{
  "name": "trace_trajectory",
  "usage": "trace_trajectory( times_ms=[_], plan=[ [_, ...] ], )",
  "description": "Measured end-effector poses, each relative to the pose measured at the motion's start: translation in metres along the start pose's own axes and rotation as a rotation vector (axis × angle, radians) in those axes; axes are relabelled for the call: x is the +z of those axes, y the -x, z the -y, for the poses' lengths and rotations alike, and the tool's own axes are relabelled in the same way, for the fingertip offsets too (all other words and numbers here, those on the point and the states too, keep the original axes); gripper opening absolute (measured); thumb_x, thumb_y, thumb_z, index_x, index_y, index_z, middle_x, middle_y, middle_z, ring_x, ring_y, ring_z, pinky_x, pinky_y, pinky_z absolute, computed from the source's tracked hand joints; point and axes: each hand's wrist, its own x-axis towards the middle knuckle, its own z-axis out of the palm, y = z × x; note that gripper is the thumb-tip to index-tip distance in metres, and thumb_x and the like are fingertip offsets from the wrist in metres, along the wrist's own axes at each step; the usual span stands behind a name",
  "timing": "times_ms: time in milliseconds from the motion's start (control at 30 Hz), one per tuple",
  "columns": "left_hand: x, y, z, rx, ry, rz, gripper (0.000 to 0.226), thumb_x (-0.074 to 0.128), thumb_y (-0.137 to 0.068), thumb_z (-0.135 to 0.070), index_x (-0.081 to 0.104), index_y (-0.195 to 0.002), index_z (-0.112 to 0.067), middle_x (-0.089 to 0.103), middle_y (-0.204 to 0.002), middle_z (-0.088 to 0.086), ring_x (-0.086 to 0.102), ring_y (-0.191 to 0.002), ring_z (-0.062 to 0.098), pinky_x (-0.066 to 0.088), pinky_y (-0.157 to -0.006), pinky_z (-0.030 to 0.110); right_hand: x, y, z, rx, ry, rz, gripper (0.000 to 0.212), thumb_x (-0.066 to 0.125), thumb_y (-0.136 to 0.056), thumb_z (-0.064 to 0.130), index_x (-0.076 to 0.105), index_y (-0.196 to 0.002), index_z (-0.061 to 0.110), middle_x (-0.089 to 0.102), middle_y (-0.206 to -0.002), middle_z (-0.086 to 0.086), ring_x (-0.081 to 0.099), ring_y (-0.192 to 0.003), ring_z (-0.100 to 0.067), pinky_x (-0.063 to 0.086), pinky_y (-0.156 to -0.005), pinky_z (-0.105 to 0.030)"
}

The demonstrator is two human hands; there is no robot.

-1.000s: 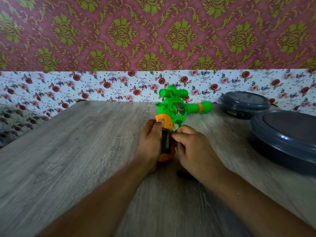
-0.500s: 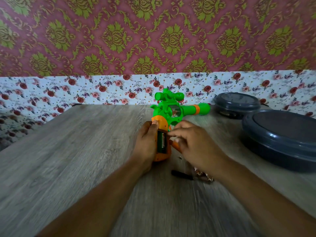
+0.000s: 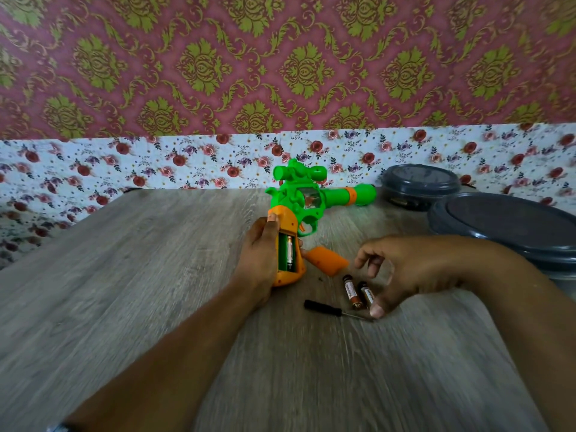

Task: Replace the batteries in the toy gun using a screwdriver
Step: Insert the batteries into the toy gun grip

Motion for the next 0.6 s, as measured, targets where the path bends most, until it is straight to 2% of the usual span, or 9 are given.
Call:
trace_trajectory(
  times_ms=[133, 267, 400, 500, 600],
  plan=[
    [-0.0006, -0.0003, 0.0008, -0.013, 0.004, 0.004, 0.02, 0.038, -0.099, -0.032, 0.053, -0.089, -0.023, 0.061, -0.095, 0.026, 0.062, -0.082, 0.035, 0.05, -0.084, 0.053, 0.0059, -0.0046, -0.0009, 0.048, 0.031, 0.02, 0.059, 0.083, -0.061, 0.033, 0.051, -0.111, 0.027, 0.055, -0.112, 0.004, 0.058, -0.102, -0.017, 0.05, -0.091, -0.037],
    [-0.0018, -0.003, 0.0035, 0.001, 0.015, 0.017, 0.022, 0.038, -0.099, -0.032, 0.054, -0.091, -0.02, 0.062, -0.089, 0.024, 0.062, -0.076, 0.033, 0.051, -0.076, 0.044, 0.0069, -0.0095, -0.0056, 0.035, -0.013, 0.008, 0.047, 0.083, -0.062, 0.028, 0.055, -0.1, 0.026, 0.062, -0.108, -0.001, 0.063, -0.099, -0.023, 0.051, -0.084, -0.037],
    [-0.0018, -0.0043, 0.0052, 0.025, 0.008, 0.021, 0.022, 0.038, -0.099, -0.031, 0.055, -0.088, -0.02, 0.064, -0.082, 0.018, 0.062, -0.069, 0.03, 0.052, -0.067, 0.035, 0.0072, -0.0093, -0.0043, 0.032, 0.016, -0.017, 0.048, 0.082, -0.064, 0.028, 0.062, -0.107, 0.021, 0.061, -0.1, 0.003, 0.06, -0.094, -0.015, 0.05, -0.081, -0.031],
    [-0.002, -0.005, 0.0063, 0.047, -0.013, 0.025, 0.022, 0.039, -0.098, -0.031, 0.055, -0.087, -0.02, 0.065, -0.081, 0.017, 0.063, -0.068, 0.028, 0.052, -0.062, 0.033, 0.0053, -0.0097, -0.0021, -0.019, 0.003, -0.18, 0.043, 0.082, -0.064, 0.027, 0.062, -0.102, 0.02, 0.061, -0.089, 0.004, 0.058, -0.084, -0.012, 0.048, -0.077, -0.031],
    [-0.0021, -0.0057, 0.007, 0.054, -0.02, 0.02, 0.022, 0.039, -0.098, -0.031, 0.055, -0.088, -0.02, 0.066, -0.08, 0.016, 0.063, -0.066, 0.027, 0.052, -0.059, 0.031, 0.0015, -0.0094, 0.0013, -0.135, -0.192, -0.377, 0.042, 0.079, -0.069, 0.02, 0.06, -0.106, 0.019, 0.064, -0.081, 0.001, 0.06, -0.069, -0.01, 0.05, -0.069, -0.032]
  ],
)
